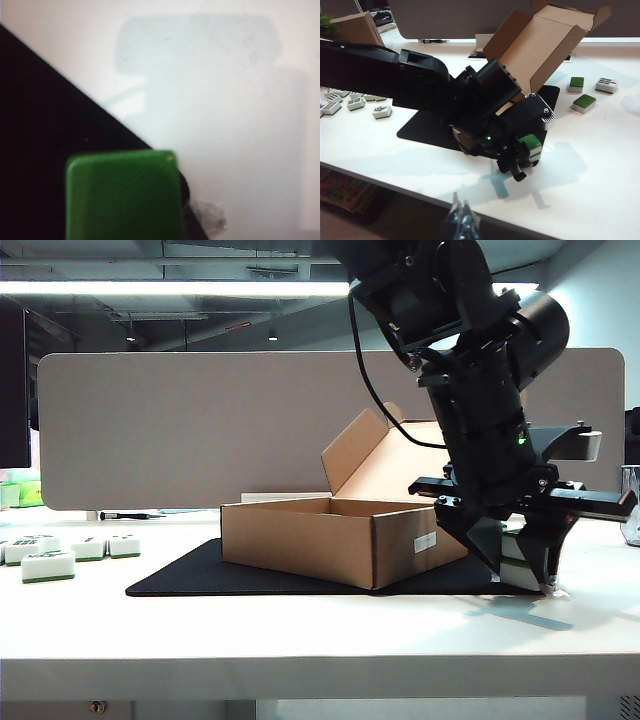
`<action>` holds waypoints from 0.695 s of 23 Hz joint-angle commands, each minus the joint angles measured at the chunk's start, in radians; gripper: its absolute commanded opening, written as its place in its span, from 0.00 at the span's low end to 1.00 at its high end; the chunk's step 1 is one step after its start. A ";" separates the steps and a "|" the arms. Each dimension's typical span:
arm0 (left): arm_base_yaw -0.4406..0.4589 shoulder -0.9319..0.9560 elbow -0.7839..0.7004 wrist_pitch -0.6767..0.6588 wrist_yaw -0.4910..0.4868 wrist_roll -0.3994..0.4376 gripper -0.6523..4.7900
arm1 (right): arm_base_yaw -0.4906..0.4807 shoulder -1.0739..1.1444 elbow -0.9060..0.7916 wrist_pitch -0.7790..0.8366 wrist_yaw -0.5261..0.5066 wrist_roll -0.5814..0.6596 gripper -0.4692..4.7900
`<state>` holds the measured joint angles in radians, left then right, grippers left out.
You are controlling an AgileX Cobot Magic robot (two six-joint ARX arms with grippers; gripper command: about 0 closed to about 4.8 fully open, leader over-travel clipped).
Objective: Pick up four mahjong tiles and put them into the paper box.
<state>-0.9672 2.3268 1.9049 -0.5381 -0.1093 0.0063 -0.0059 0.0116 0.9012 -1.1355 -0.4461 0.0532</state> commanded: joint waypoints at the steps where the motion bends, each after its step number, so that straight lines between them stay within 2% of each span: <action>1: 0.002 -0.002 0.000 -0.007 -0.006 0.001 0.39 | 0.001 -0.012 0.003 0.009 -0.001 -0.002 0.09; 16: 0.002 -0.035 0.037 -0.023 -0.006 0.001 0.38 | 0.001 -0.012 0.003 0.009 -0.001 -0.002 0.09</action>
<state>-0.9646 2.3028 1.9266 -0.5648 -0.1101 0.0063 -0.0059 0.0116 0.9012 -1.1358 -0.4458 0.0532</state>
